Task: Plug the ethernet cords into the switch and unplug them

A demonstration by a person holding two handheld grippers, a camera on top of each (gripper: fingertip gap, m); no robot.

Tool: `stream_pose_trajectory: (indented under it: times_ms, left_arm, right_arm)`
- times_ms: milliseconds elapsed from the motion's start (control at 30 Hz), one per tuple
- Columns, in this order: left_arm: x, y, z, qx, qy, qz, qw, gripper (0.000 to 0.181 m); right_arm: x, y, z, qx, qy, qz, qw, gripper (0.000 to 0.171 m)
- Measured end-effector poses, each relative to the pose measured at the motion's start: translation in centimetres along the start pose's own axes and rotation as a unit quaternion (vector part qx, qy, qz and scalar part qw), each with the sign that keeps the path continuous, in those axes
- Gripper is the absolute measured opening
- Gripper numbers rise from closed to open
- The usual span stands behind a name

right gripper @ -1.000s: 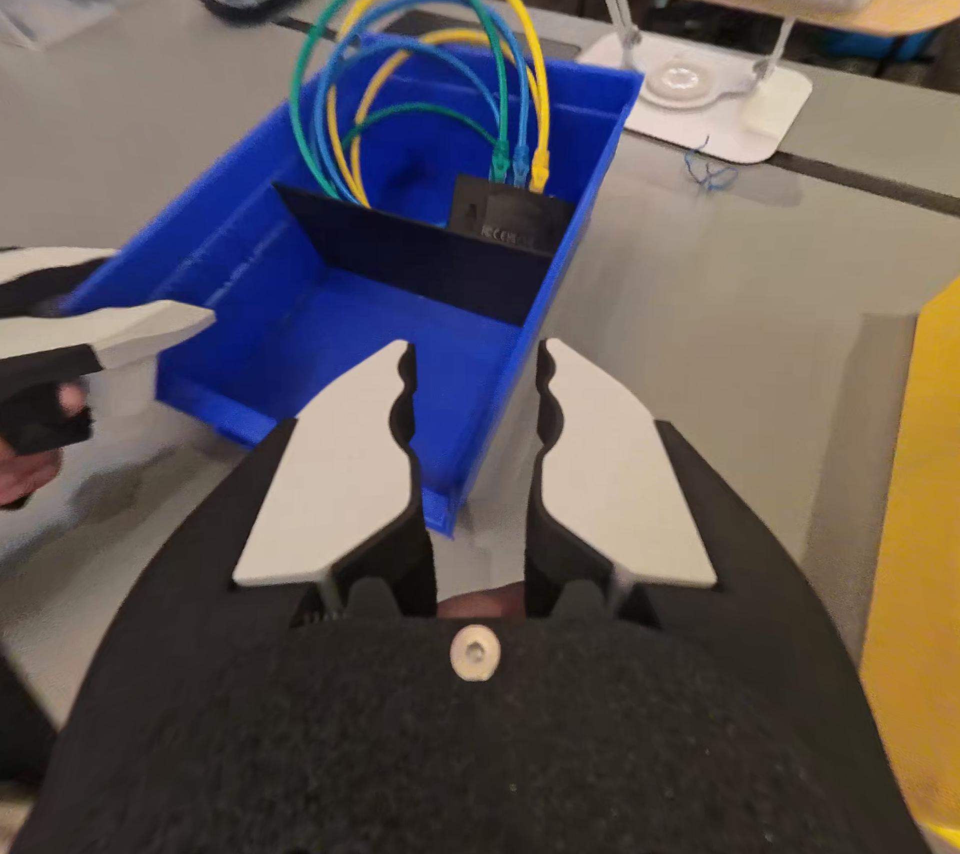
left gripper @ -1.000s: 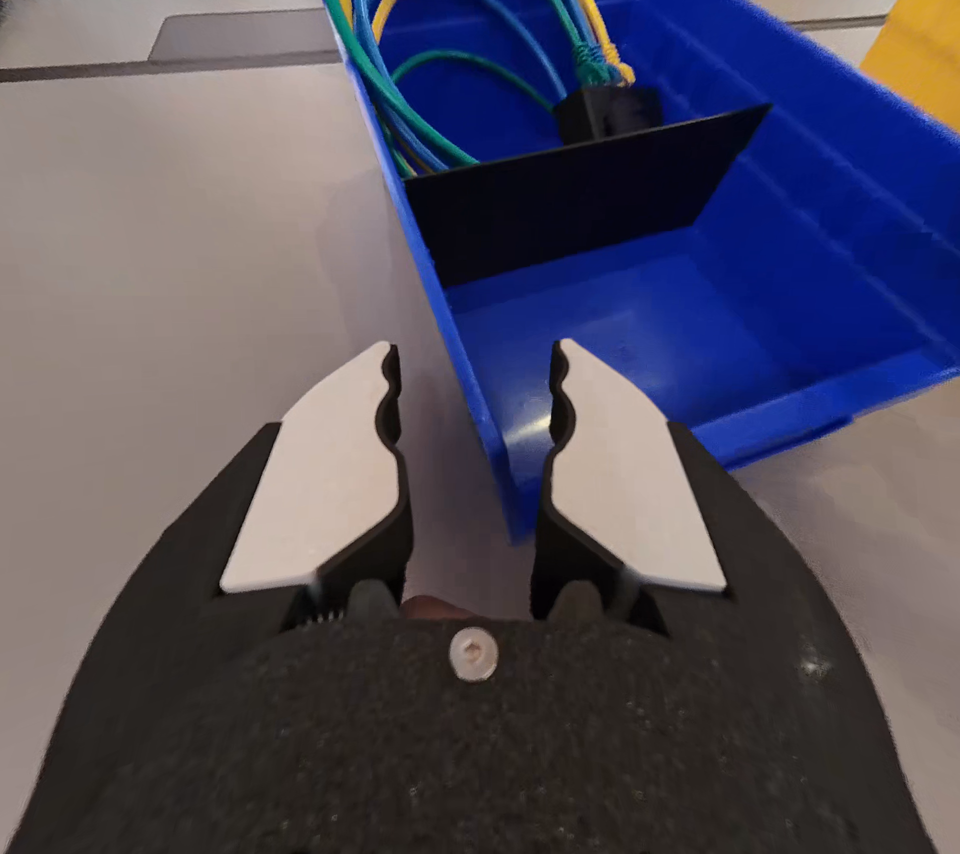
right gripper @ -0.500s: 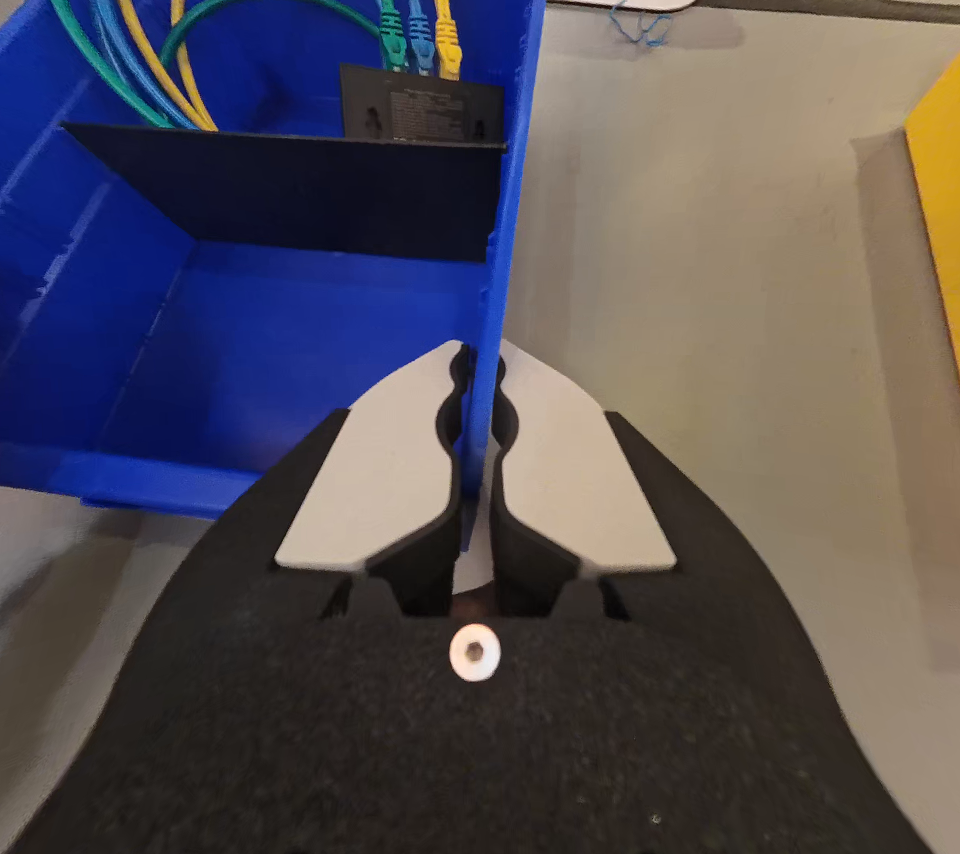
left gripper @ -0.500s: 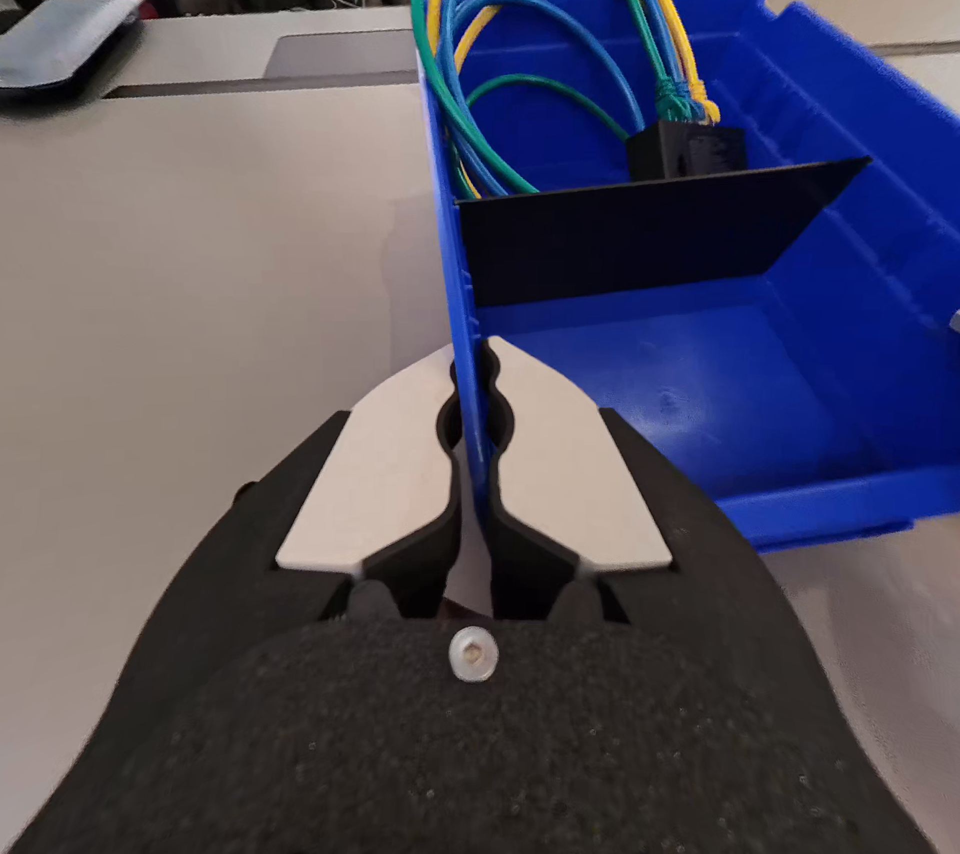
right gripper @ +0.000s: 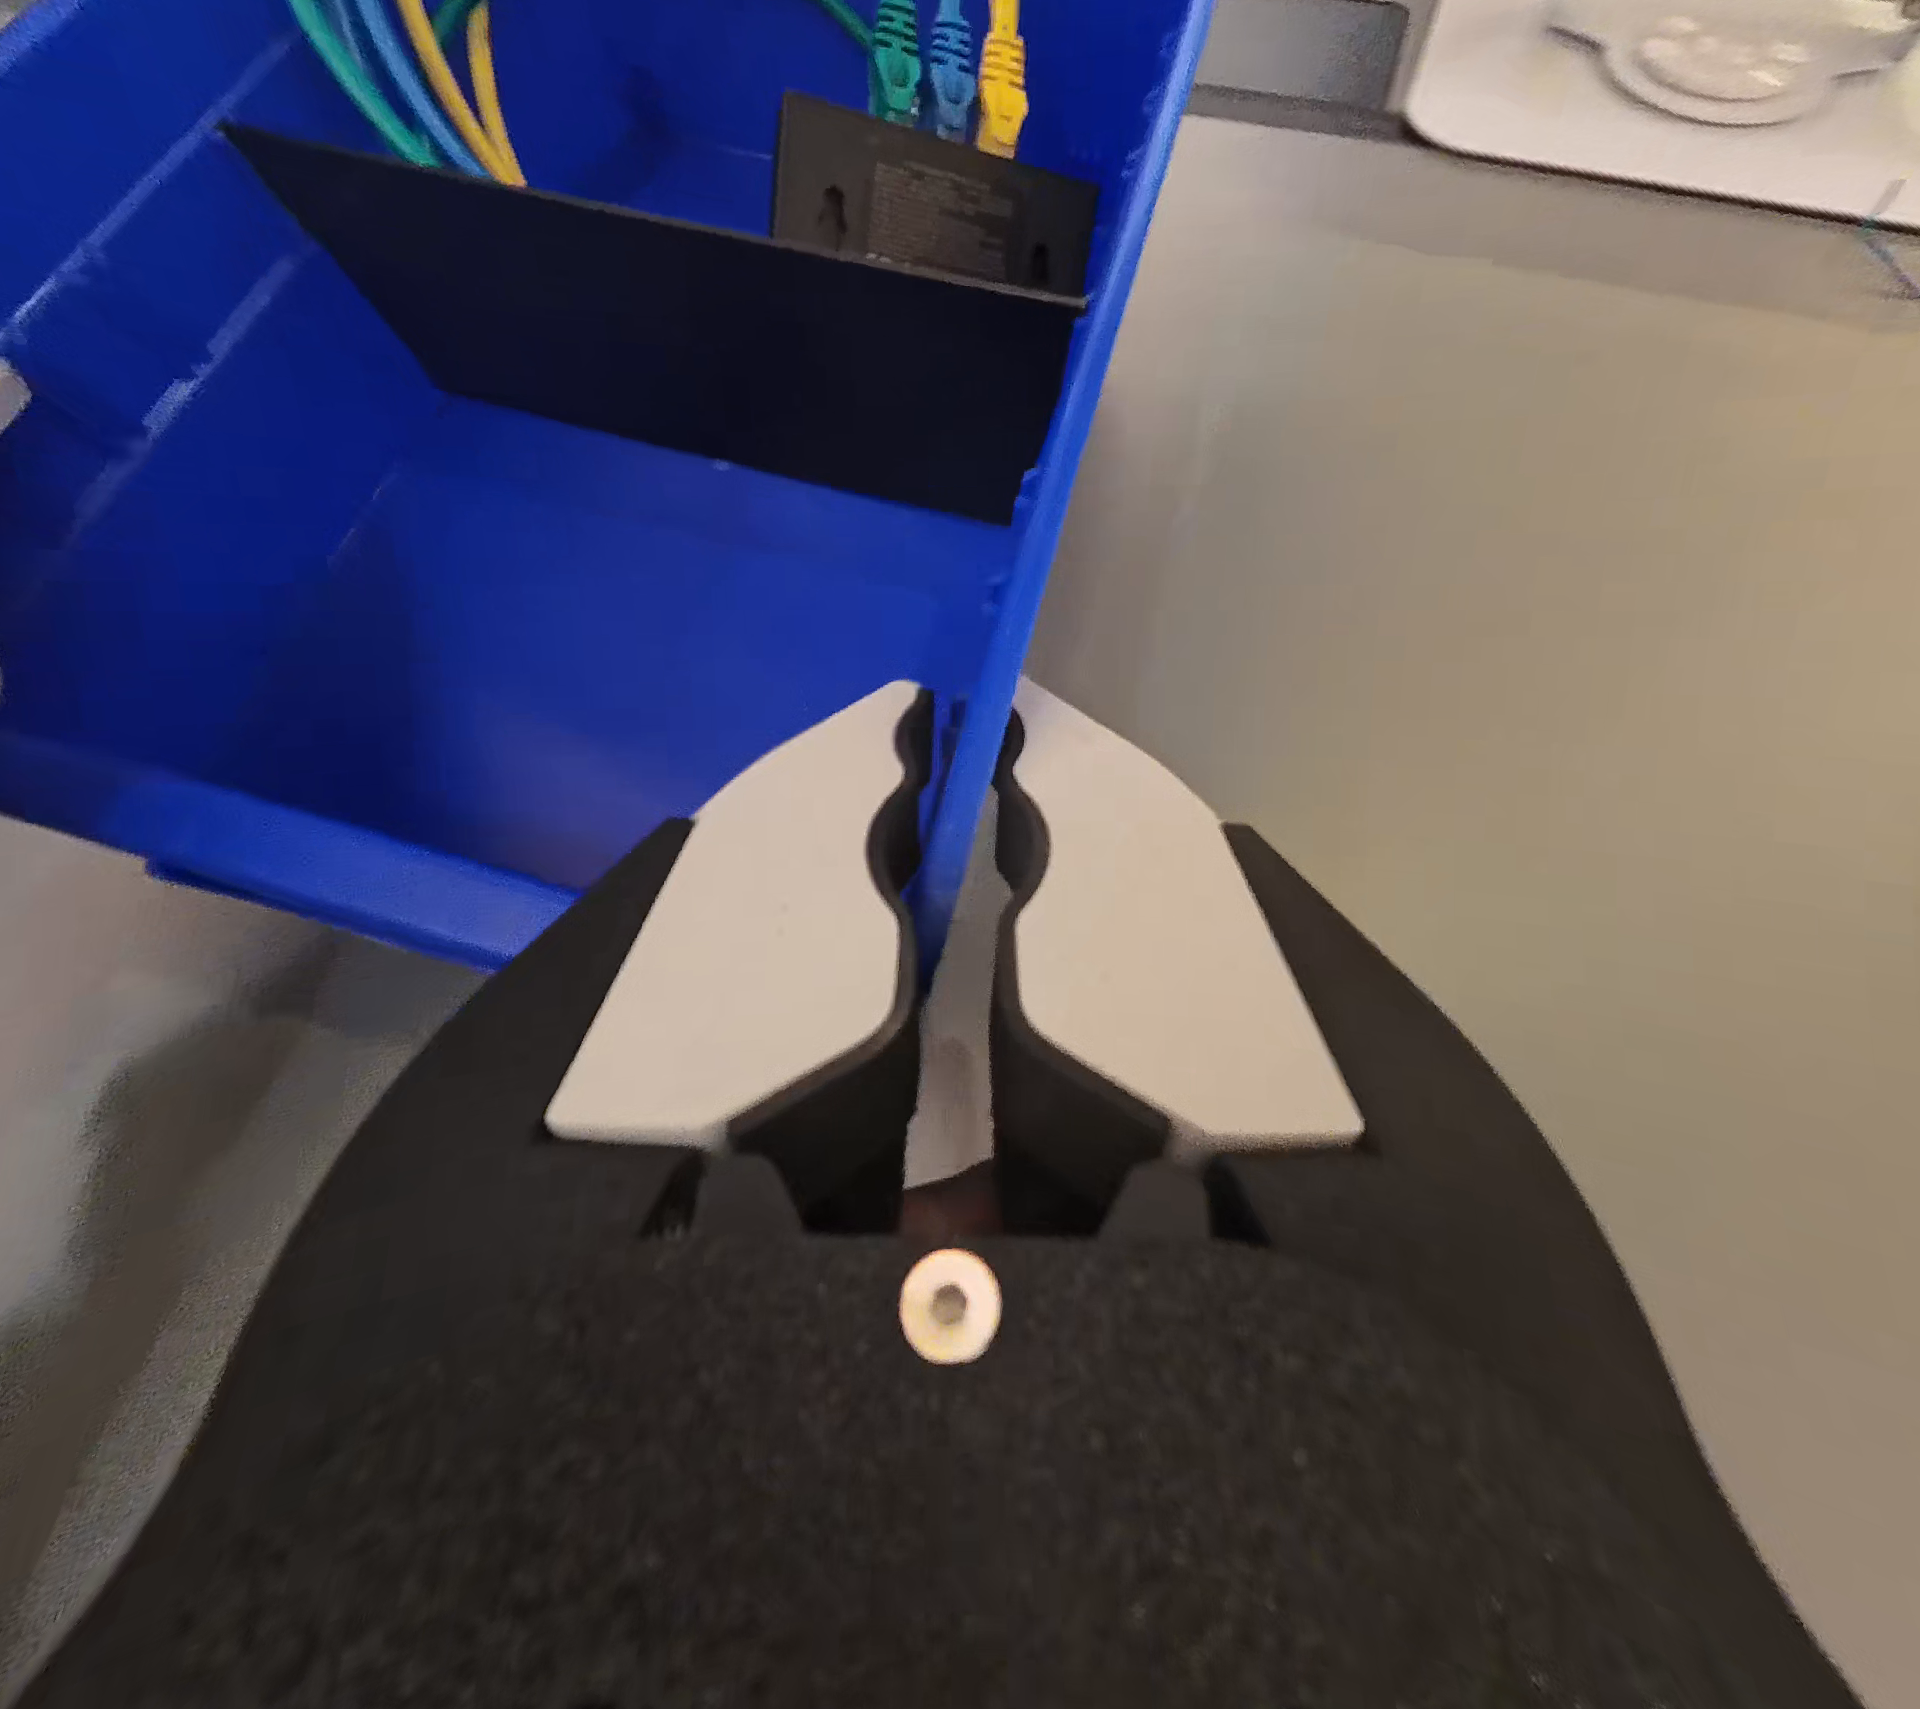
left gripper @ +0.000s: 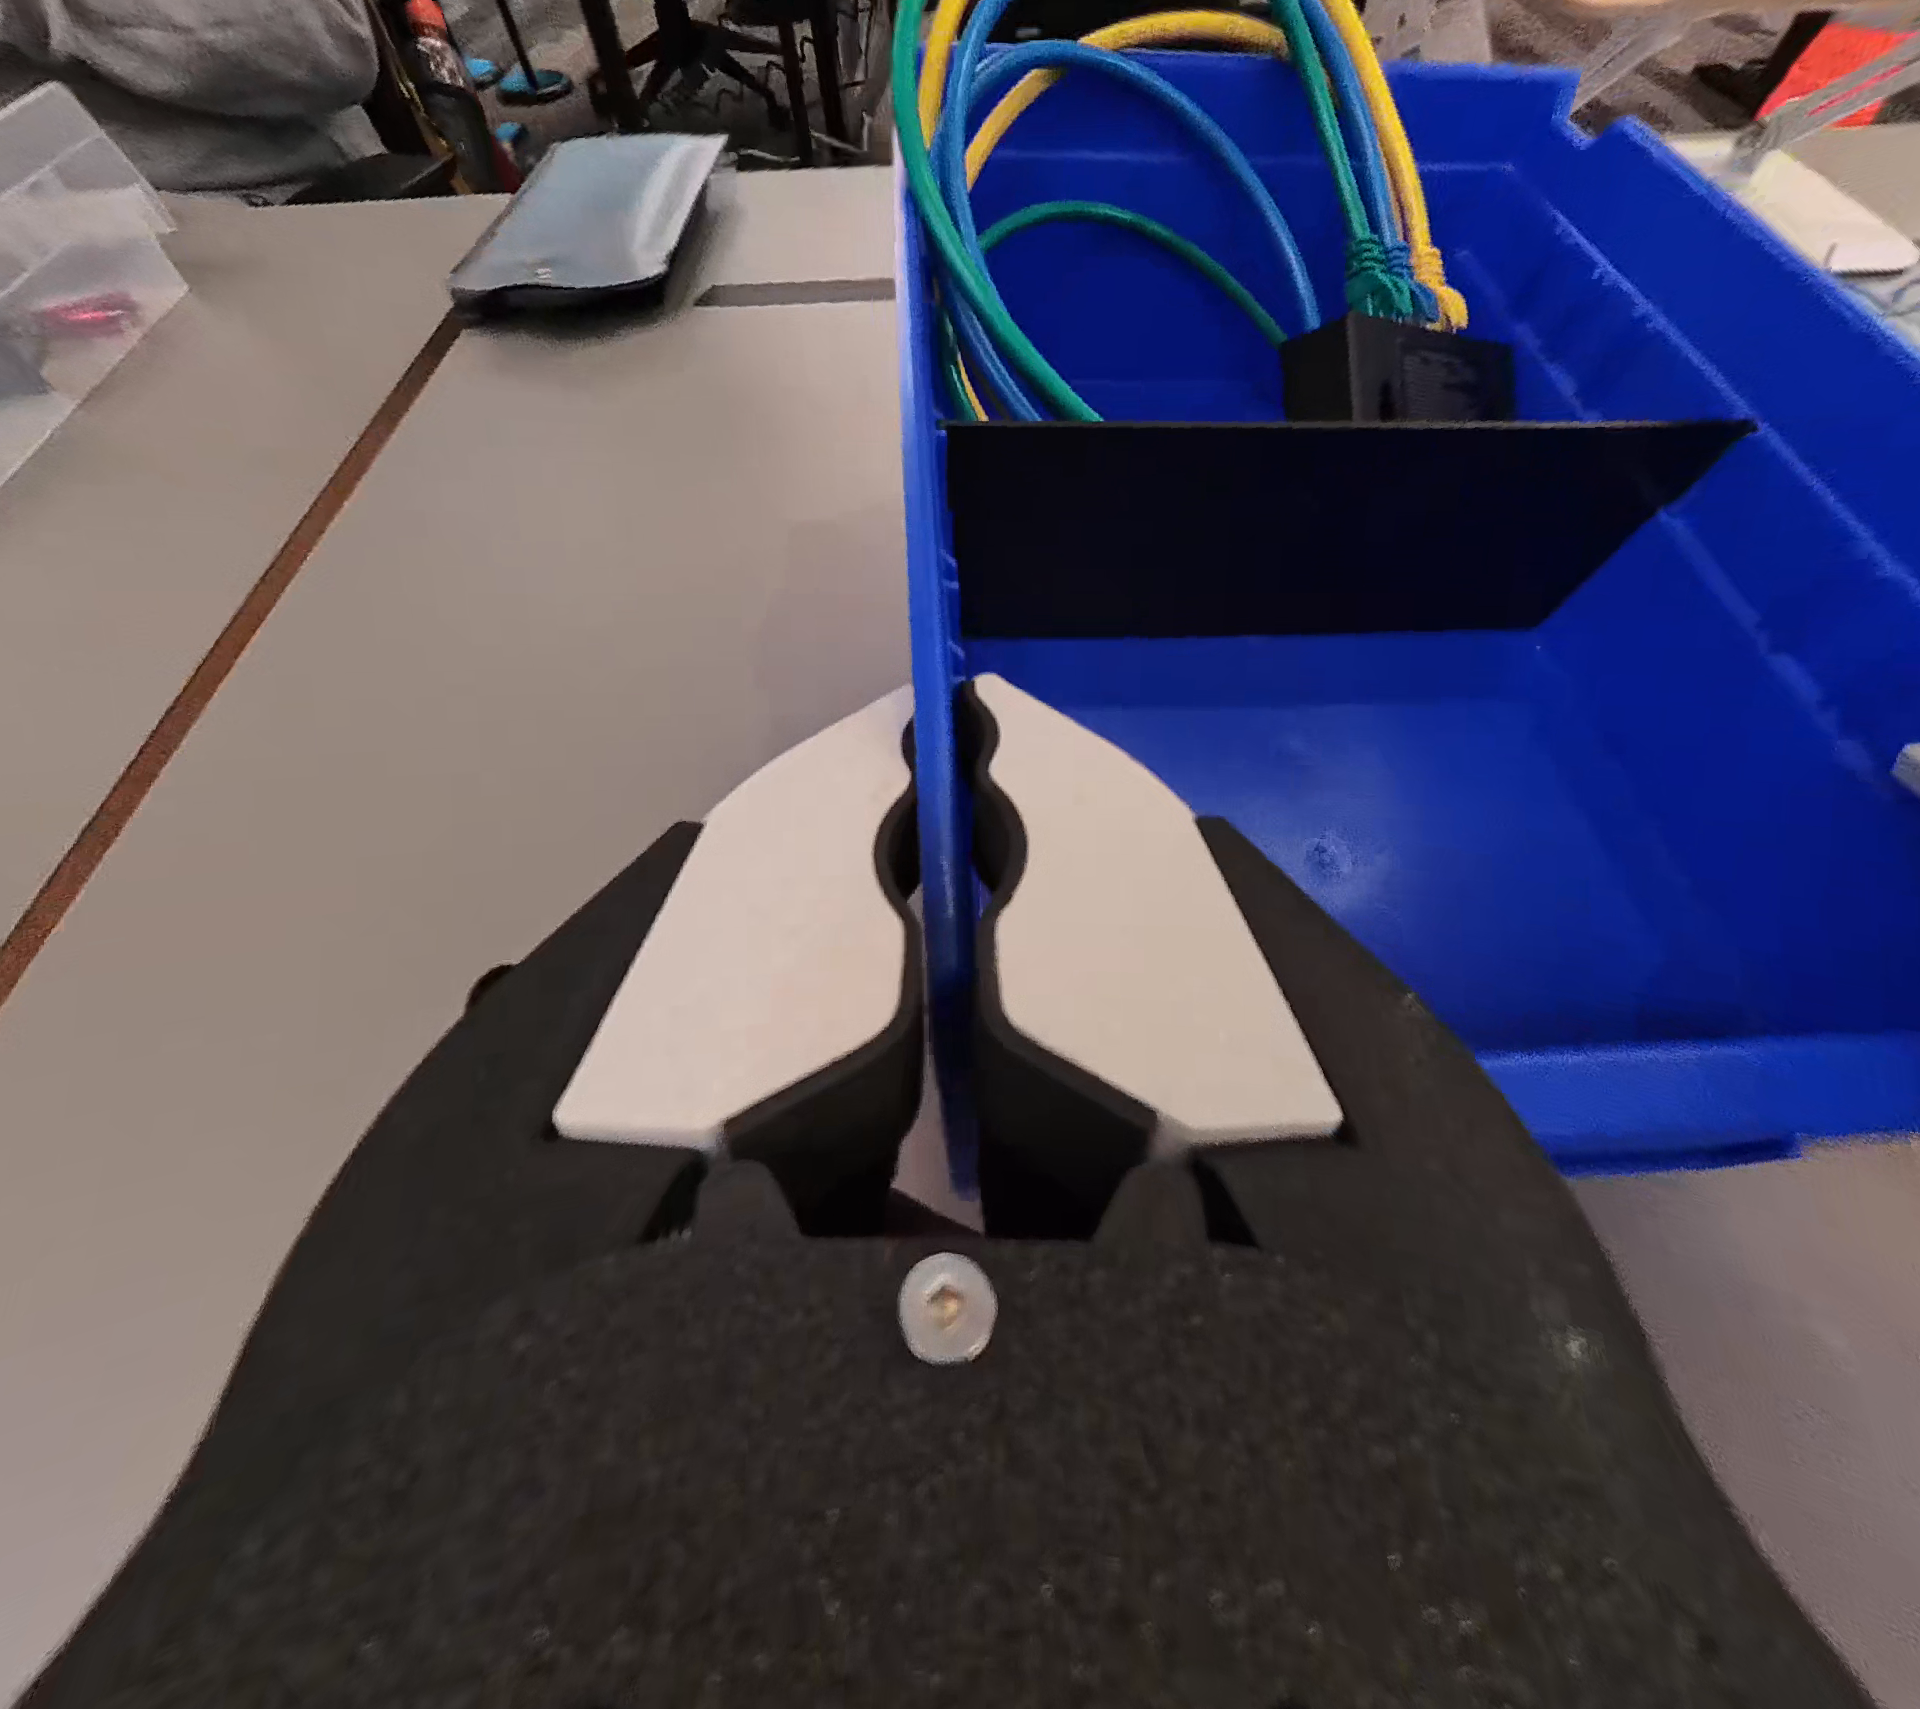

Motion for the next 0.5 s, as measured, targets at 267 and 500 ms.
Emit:
stream_pose_trajectory:
  times_ms: [267, 500]
  left_arm:
    - [1.1, 2.5, 4.2, -0.052, 0.012, 0.020, 0.998, 0.003]
    - [1.4, 2.5, 4.7, -0.078, -0.009, 0.017, 0.997, 0.013]
  right_arm:
    - [1.3, 1.0, 4.1, 0.027, -0.012, -0.001, 1.000, 0.017]
    - [0.6, 1.1, 4.1, 0.003, -0.084, 0.012, 0.996, 0.025]
Point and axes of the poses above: each gripper's, where its closed fingertips meet, x out along the fingers, y out of its underside, z = x × y across the jaws, the point moved 8 cm from there along -x, back along the fingers, and after that the axes turned 11 degrees about -z, right-handed, at the moved point
